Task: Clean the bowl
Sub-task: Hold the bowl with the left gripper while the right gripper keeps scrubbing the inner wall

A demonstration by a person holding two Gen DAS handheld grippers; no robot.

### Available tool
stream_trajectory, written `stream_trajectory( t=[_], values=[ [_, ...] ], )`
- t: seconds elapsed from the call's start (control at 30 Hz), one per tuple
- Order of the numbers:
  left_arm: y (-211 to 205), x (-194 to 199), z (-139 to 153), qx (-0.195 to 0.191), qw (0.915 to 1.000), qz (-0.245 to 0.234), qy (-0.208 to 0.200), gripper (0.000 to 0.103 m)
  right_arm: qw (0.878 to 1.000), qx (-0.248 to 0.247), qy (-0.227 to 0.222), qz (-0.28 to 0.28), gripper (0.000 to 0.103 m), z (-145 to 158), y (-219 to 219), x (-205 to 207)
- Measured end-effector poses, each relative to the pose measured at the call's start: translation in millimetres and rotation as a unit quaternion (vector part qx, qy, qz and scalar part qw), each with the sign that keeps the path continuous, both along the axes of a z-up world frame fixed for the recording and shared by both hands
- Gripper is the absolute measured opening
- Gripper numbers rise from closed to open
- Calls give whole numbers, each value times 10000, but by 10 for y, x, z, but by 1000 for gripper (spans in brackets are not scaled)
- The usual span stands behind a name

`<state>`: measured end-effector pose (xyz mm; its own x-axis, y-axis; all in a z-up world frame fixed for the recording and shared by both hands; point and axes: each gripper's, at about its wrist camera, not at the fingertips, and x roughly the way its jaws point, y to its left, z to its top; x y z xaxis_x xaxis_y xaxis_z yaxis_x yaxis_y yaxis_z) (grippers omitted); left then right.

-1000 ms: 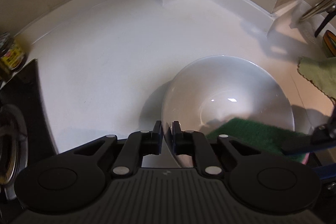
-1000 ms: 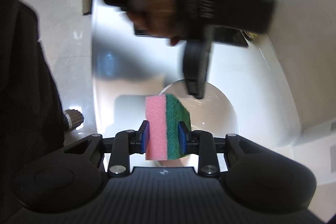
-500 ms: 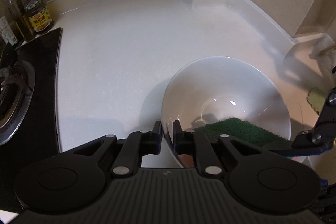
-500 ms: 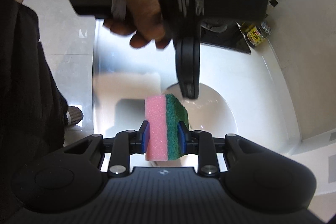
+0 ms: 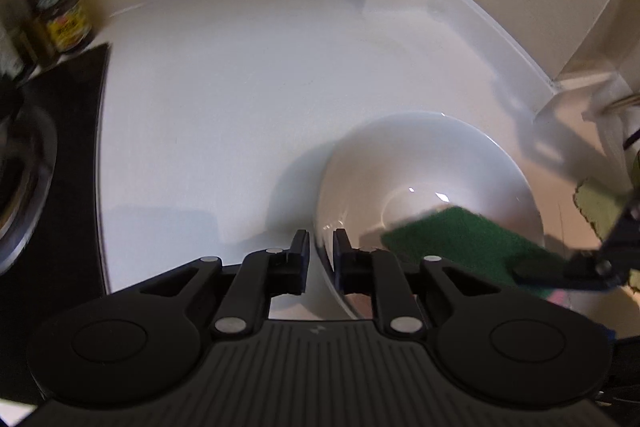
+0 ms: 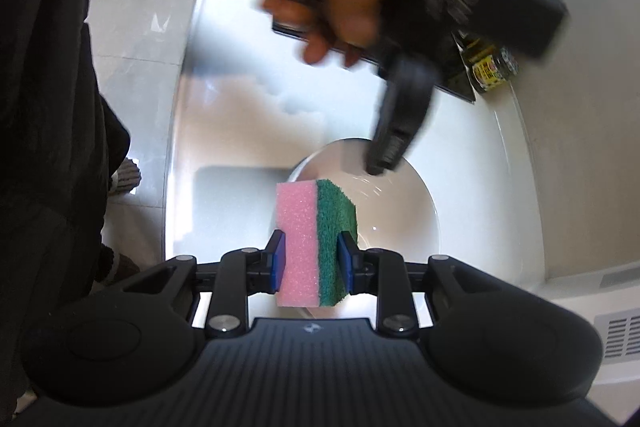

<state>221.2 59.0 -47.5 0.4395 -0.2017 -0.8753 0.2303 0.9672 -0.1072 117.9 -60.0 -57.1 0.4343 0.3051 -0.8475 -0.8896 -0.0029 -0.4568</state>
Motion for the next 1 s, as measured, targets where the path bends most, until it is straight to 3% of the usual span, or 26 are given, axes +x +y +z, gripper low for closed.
stream_trajectory(
  t=[0.17,0.3,0.47,0.7,1.0],
  values=[
    [26,37,-43,-8,9991,-417,-81,17,9998,60,127,-122,24,0,114,70],
    [28,198,-33,287,9925,-1190,-65,13,9997,-91,206,-49,24,43,102,20],
    [-66,380,17,345,9873,-1547,-63,13,9995,-311,81,-73,24,52,110,-21],
    [28,166,39,257,9950,-935,-236,15,9983,-357,-30,-455,24,96,133,-125],
    [-34,40,-8,440,9963,-627,-388,16,9986,-358,-29,-389,24,169,89,-100]
  ],
)
